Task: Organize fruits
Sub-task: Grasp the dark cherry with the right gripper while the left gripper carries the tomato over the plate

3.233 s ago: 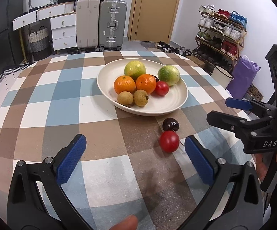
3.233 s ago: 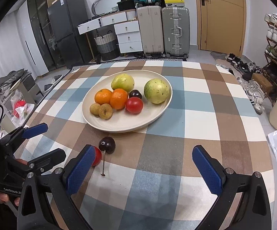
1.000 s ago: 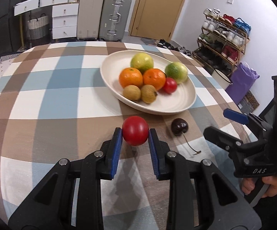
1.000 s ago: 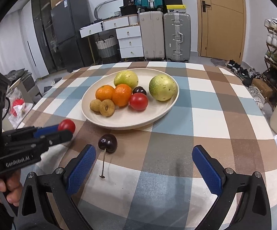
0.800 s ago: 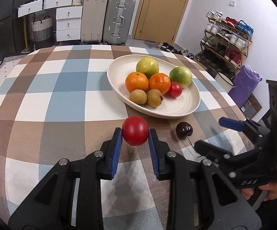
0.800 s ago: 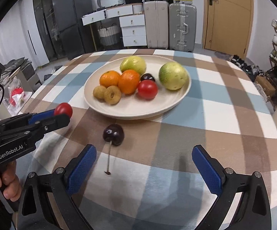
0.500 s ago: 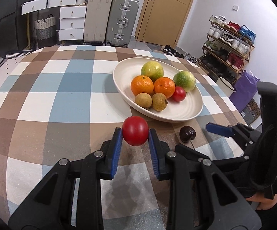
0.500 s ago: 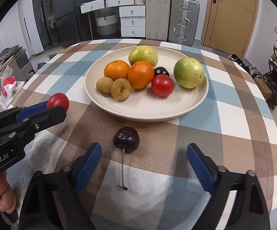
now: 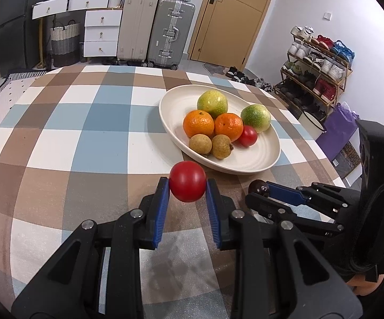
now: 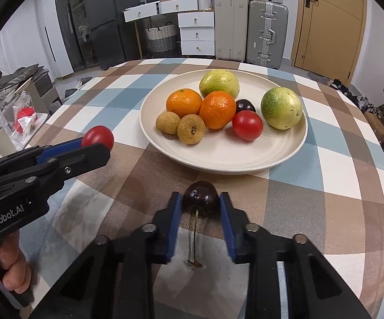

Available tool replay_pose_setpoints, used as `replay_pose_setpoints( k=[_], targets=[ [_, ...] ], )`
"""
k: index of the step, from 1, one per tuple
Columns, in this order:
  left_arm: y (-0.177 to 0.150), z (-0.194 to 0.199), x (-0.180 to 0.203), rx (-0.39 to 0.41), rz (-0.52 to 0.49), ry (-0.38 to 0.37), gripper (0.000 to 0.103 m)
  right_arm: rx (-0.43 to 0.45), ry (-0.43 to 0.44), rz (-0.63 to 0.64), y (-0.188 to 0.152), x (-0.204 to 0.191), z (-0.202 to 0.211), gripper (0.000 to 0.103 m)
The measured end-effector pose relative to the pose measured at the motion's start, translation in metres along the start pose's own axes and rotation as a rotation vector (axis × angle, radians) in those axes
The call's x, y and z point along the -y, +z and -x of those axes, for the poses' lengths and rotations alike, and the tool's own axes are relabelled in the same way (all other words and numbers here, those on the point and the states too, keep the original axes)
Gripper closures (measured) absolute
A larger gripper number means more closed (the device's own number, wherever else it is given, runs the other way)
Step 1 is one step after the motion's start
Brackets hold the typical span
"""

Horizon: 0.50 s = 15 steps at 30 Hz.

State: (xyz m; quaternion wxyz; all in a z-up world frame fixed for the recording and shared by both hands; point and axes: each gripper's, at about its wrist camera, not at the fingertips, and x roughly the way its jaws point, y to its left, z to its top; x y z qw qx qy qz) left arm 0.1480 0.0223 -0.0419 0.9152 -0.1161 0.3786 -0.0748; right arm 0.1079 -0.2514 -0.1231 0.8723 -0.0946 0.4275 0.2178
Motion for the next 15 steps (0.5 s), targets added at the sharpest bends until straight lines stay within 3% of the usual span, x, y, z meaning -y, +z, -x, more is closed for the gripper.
replay_pose_setpoints(
  k=[10, 15],
  targets=[
    [0.0, 0.005, 0.003, 0.021, -0.01, -0.012, 0.078, 0.082, 0.027, -0.023, -0.002, 0.008, 0.031, 0.076],
    [0.005, 0.011, 0.007, 0.022, -0.008, -0.056, 0.078, 0.127, 0.033, -0.036, 0.004, 0.014, 0.051, 0.076]
  ],
)
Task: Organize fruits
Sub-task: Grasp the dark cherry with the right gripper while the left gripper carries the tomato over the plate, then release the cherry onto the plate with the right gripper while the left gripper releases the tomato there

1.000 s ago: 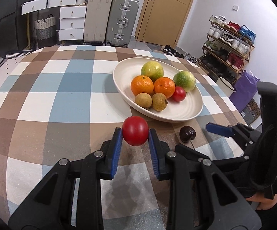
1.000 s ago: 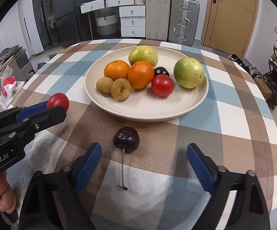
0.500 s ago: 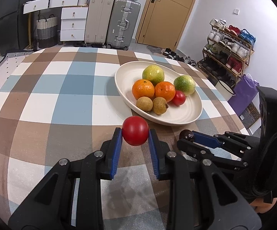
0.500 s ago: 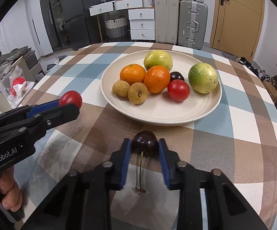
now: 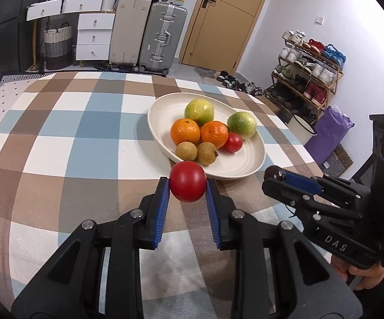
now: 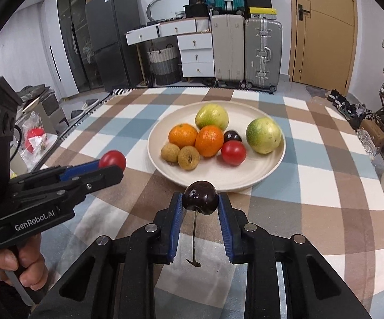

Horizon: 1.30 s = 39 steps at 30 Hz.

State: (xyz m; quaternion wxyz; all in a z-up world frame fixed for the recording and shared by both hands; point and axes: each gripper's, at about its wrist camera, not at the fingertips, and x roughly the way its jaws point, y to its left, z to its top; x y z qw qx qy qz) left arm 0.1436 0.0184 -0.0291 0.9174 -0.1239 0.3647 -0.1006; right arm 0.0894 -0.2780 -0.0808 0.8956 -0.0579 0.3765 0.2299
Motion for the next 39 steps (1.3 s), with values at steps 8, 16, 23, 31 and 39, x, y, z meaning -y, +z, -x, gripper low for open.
replay_pose_setpoints(
  k=[8, 16, 23, 31, 39],
  targets=[
    [0.019, 0.005, 0.016, 0.03, -0.051, -0.012, 0.078, 0.064, 0.028, -0.085, 0.02, 0.023, 0.015, 0.076],
    [0.039, -0.016, 0.033, 0.029, -0.071, -0.018, 0.078, 0.102, 0.035, -0.143, 0.032, 0.04, 0.008, 0.076],
    [0.042, -0.046, 0.041, 0.013, -0.111, 0.005, 0.078, 0.103, 0.03, -0.194, 0.034, 0.052, -0.013, 0.076],
    [0.037, -0.06, 0.046, 0.005, -0.145, -0.008, 0.078, 0.089, 0.016, -0.154, 0.03, 0.05, -0.034, 0.076],
    [0.036, -0.068, 0.047, -0.006, -0.156, -0.006, 0.078, 0.075, 0.035, -0.19, 0.027, 0.061, -0.044, 0.076]
  ],
)
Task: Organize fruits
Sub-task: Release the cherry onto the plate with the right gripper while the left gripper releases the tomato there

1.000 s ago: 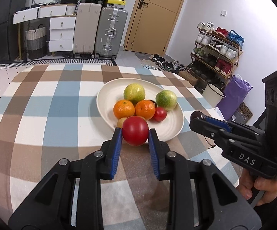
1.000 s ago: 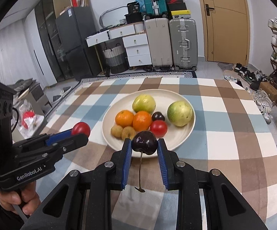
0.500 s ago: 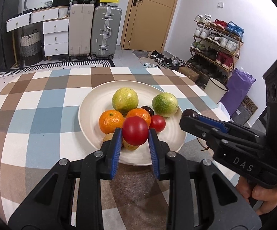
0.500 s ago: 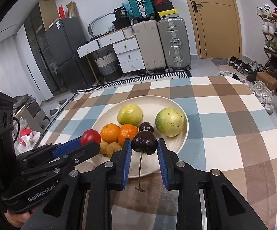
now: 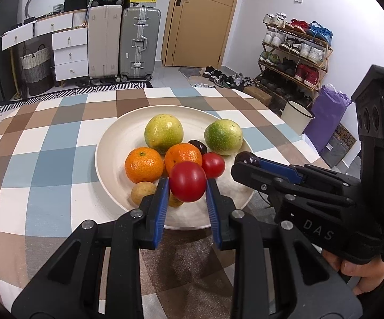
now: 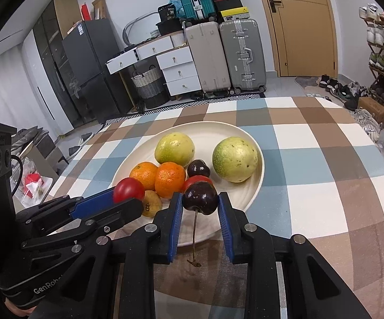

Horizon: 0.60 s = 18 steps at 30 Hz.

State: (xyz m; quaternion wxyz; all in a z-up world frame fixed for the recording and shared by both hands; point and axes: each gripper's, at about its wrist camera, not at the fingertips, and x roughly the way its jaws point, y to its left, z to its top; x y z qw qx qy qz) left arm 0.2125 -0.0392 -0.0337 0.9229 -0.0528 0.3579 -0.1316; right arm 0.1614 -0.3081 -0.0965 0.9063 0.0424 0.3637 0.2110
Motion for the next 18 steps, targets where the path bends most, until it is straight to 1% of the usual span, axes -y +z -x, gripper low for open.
replay_pose_setpoints(
  k=[3, 4, 5, 6, 9, 11, 13, 15, 16, 17, 18],
  targets=[
    [-0.001, -0.001, 0.001, -0.005, 0.0, 0.003, 0.078, 0.007, -0.015, -0.003, 0.0, 0.002, 0.001, 0.075],
    [-0.001, -0.001, 0.001, -0.006, 0.0, 0.006, 0.078, 0.014, -0.027, -0.005, 0.0, 0.003, 0.002, 0.071],
    [-0.002, -0.001, 0.001, -0.004, -0.001, 0.007, 0.078, 0.021, -0.03, -0.007, 0.0, 0.004, 0.004, 0.064],
    [-0.001, -0.001, 0.001, -0.001, 0.0, 0.006, 0.078, 0.028, -0.031, -0.011, 0.0, 0.005, 0.005, 0.062],
    [0.0, 0.001, 0.0, 0.011, 0.003, 0.01, 0.078, 0.066, -0.037, -0.014, 0.0, 0.008, 0.014, 0.059],
    [0.0, 0.003, -0.001, 0.018, 0.002, 0.017, 0.077, 0.079, -0.043, -0.016, 0.001, 0.009, 0.018, 0.054],
    [0.001, 0.006, -0.003, 0.022, 0.008, 0.024, 0.072, 0.082, -0.04, -0.021, 0.001, 0.011, 0.02, 0.052],
    [0.0, 0.009, -0.007, 0.029, 0.015, 0.031, 0.06, 0.082, -0.042, -0.019, 0.002, 0.011, 0.022, 0.047],
    [-0.001, 0.011, -0.01, 0.034, 0.018, 0.035, 0.057, 0.083, -0.04, -0.017, 0.001, 0.01, 0.024, 0.039],
    [-0.001, 0.014, -0.012, 0.039, 0.023, 0.041, 0.051, 0.086, -0.036, -0.013, 0.0, 0.01, 0.026, 0.032],
    [-0.003, 0.018, -0.014, 0.047, 0.029, 0.046, 0.045, 0.092, -0.034, -0.009, -0.001, 0.009, 0.028, 0.03]
  ],
)
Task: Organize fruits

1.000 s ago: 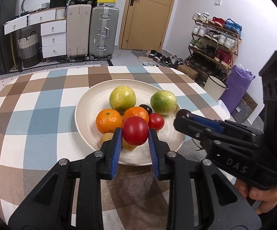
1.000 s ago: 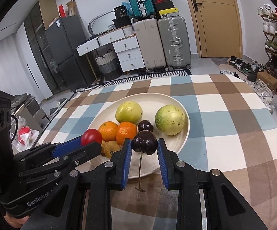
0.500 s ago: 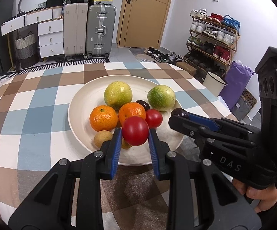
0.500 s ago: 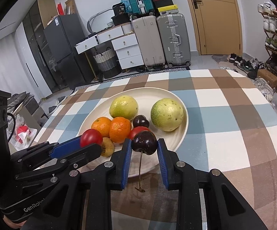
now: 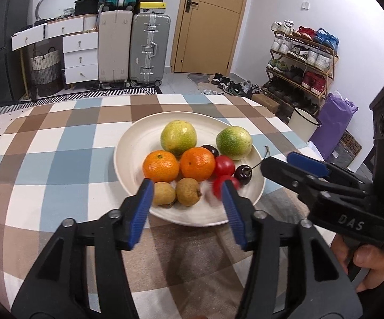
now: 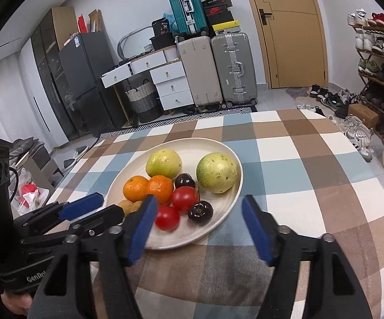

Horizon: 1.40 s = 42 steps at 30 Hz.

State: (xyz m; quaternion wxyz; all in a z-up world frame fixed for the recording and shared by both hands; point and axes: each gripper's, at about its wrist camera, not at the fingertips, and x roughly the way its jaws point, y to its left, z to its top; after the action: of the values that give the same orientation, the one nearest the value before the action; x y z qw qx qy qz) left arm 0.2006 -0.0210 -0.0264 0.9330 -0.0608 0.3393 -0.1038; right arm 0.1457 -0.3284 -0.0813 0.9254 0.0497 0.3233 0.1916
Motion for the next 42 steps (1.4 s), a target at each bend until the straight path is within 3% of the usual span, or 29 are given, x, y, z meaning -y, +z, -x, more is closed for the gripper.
replay_pose_setpoints(
  k=[3, 7, 10, 24, 42],
  targets=[
    [-0.003, 0.01, -0.007, 0.022, 0.011, 0.016, 0.026, 0.004, 0.006, 0.015, -0.001, -0.001, 0.006, 0.018],
    [-0.007, 0.026, -0.013, 0.042, 0.017, 0.018, 0.016, 0.012, 0.022, 0.016, -0.003, -0.002, 0.019, 0.002],
    [-0.012, 0.041, -0.014, 0.072, 0.014, 0.039, 0.002, 0.012, 0.021, 0.03, -0.007, -0.003, 0.027, 0.001],
    [-0.037, 0.099, -0.011, 0.178, 0.019, 0.069, 0.001, 0.049, 0.011, 0.131, -0.03, -0.013, 0.064, 0.0],
    [-0.052, 0.103, -0.005, 0.21, -0.011, 0.077, 0.001, 0.195, 0.015, 0.242, -0.049, -0.029, 0.09, 0.0]
  ],
)
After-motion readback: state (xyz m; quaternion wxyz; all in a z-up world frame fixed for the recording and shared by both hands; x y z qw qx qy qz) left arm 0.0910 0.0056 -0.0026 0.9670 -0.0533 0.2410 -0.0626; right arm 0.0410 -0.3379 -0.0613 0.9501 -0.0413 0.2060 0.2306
